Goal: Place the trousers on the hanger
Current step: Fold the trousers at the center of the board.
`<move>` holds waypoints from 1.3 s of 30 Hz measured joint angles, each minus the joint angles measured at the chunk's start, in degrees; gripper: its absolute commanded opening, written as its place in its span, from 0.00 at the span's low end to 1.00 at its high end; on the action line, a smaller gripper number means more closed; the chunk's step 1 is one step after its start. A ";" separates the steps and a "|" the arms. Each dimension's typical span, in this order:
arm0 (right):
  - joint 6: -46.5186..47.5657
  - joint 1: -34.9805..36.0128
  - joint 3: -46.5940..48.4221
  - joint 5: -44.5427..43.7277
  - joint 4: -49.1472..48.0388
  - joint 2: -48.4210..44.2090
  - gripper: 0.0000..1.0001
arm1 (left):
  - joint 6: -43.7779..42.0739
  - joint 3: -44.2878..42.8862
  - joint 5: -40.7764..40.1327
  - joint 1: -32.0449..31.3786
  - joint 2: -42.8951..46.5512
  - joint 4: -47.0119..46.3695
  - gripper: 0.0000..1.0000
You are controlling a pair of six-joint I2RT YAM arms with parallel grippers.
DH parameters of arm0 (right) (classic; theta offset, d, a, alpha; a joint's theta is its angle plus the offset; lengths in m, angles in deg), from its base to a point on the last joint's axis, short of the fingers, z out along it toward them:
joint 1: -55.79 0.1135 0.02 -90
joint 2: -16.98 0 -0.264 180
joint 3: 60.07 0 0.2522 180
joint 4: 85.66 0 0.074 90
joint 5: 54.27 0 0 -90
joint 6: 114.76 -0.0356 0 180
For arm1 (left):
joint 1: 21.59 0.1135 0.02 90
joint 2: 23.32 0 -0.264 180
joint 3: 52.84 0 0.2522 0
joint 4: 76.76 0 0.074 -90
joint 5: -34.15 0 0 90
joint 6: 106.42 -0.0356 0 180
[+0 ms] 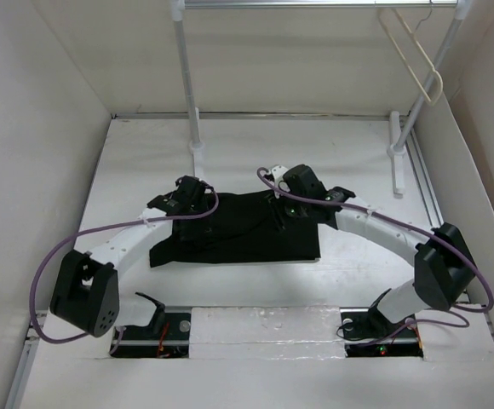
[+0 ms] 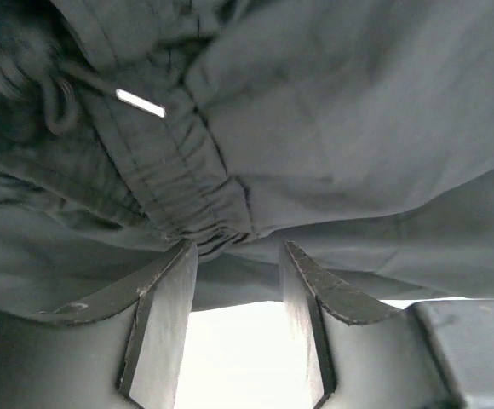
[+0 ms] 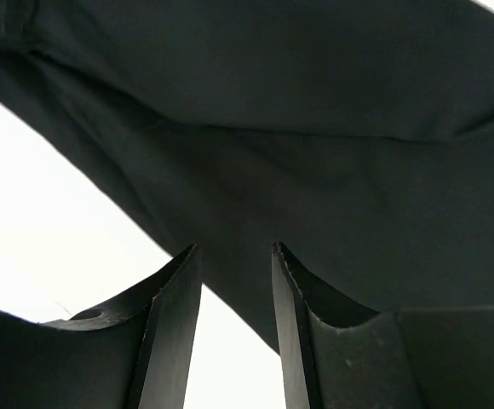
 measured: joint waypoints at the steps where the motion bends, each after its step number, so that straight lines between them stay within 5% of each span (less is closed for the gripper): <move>1: 0.09 -0.63 -0.11 0.13 -0.15 -0.07 0.44 | 0.28 -0.02 -0.11 -0.48 -0.85 0.52 0.41; 19: 0.94 -2.86 -2.86 2.84 -1.29 -0.55 0.44 | 3.15 -2.93 -4.31 -0.87 -8.33 7.10 0.39; 25: 0.96 -3.37 -2.86 3.19 -1.38 -1.22 0.44 | 3.19 -3.02 -4.44 -0.87 -9.27 6.71 0.28; 31: 1.29 -5.09 -2.86 3.76 -1.31 -3.37 0.44 | 3.41 -3.02 -4.83 -0.87 -9.31 6.47 0.00; 39: 1.42 -5.55 -2.86 4.13 -1.22 -6.01 0.44 | 3.67 -8.35 -4.63 -0.39 -9.18 8.35 0.00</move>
